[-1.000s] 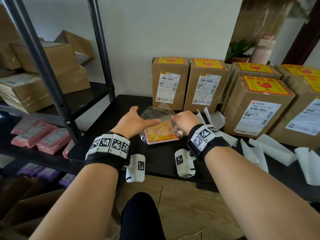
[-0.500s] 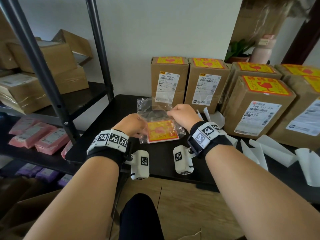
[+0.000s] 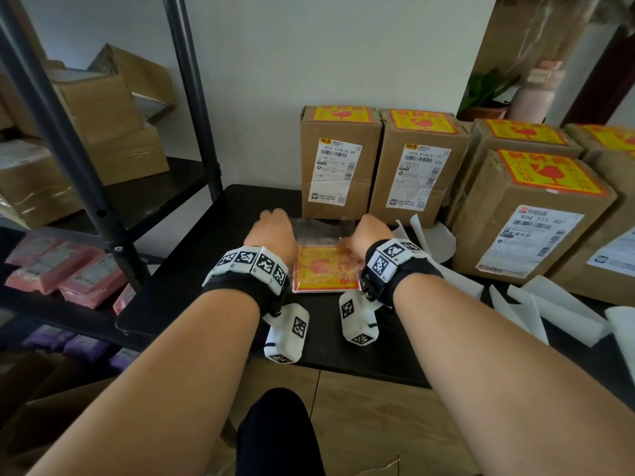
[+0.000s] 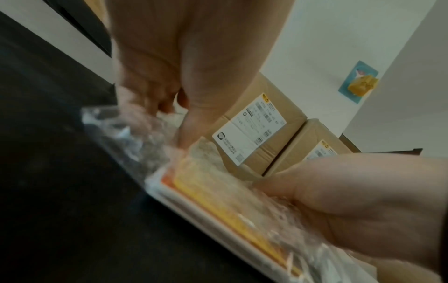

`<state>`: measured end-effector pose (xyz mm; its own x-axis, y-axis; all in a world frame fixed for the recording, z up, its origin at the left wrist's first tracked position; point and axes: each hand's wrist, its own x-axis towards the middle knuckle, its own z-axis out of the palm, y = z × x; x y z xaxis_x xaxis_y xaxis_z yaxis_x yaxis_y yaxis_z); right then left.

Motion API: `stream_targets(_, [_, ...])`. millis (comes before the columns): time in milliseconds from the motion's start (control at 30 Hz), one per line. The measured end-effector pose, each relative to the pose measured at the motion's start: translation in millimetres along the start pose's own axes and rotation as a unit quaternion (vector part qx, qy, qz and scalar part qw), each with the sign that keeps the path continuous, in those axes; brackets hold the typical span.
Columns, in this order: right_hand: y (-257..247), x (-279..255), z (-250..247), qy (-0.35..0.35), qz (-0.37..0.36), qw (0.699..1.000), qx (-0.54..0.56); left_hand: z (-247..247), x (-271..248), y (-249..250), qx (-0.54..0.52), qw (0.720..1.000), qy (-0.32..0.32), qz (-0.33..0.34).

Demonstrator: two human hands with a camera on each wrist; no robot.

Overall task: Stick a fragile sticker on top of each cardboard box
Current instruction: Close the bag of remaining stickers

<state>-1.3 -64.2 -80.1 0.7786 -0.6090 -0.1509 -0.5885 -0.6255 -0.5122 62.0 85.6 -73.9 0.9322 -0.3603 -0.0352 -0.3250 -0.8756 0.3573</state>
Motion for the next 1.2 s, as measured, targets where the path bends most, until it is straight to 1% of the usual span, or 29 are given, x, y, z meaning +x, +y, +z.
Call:
stream_targets(33, [0.6,2.2,1.5,-0.002,0.002,1.0,0.003,-0.7,-0.8,2.8,0.044,0.998,0.005,0.042])
stream_targets(100, [2.5,5.2,3.8,-0.005,-0.002,1.0,0.009,1.0,-2.0,7.8,0.098,0.989,-0.023,0.109])
stream_targets(133, [3.6,5.7,4.4,-0.006,-0.01,1.0,0.011,2.9,-1.9,9.1,0.109,0.985,-0.039,0.131])
stream_targets(167, [5.3,5.9,4.4,-0.007,-0.024,1.0,0.012,3.6,-3.0,11.2,0.112,0.982,-0.062,0.136])
stream_targets(267, [9.2,2.8,1.2,-0.008,-0.068,0.997,-0.035,3.0,-3.9,14.9,0.128,0.977,-0.121,0.122])
stream_targets(367, [5.3,-3.1,-2.6,0.023,-0.121,0.991,-0.052,2.2,-5.5,19.1,0.127,0.972,-0.167,0.109])
stream_targets(433, [2.3,-6.6,-3.1,0.039,-0.162,0.984,-0.069,-0.7,-8.3,20.8,0.125,0.97,-0.184,0.101])
stream_targets(567, [-2.5,-15.3,-8.5,0.108,-0.225,0.965,-0.081,-7.9,-10.2,21.7,0.157,0.968,-0.169,0.101])
stream_targets(600, [-4.7,-16.6,-9.8,0.104,-0.24,0.961,-0.084,-8.5,-10.1,22.2,0.17,0.966,-0.165,0.1])
stream_targets(667, [-10.0,-17.1,-10.0,0.048,-0.26,0.958,-0.109,-9.0,-9.9,22.3,0.183,0.965,-0.162,0.091])
stream_targets(733, [-12.2,-15.6,-8.4,-0.023,-0.228,0.962,-0.149,-10.6,-10.1,21.8,0.184,0.966,-0.165,0.082])
stream_targets(767, [-12.0,-16.0,-7.9,-0.042,-0.206,0.964,-0.16,-12.7,-10.6,21.4,0.183,0.965,-0.17,0.077])
stream_targets(833, [-10.3,-16.3,-8.0,-0.055,-0.179,0.969,-0.163,-17.1,-10.3,19.6,0.181,0.965,-0.18,0.065])
stream_targets(967, [-8.2,-20.1,-12.6,-0.078,-0.174,0.967,-0.169,-24.5,-12.2,17.0,0.17,0.966,-0.189,0.055])
stream_targets(1033, [-6.7,-20.2,-12.7,-0.077,-0.161,0.971,-0.158,-26.0,-14.2,16.1,0.159,0.968,-0.191,0.049])
stream_targets(1067, [-5.9,-19.9,-12.9,-0.071,-0.156,0.976,-0.135,-26.4,-15.3,15.7,0.15,0.969,-0.189,0.046])
stream_targets(1133, [-5.4,-19.2,-11.4,-0.05,-0.156,0.985,-0.059,-26.1,-17.3,15.0,0.123,0.975,-0.182,0.037])
stream_targets(1200, [-6.1,-19.1,-9.9,-0.022,-0.153,0.988,0.01,-27.3,-20.1,14.0,0.102,0.982,-0.159,0.033])
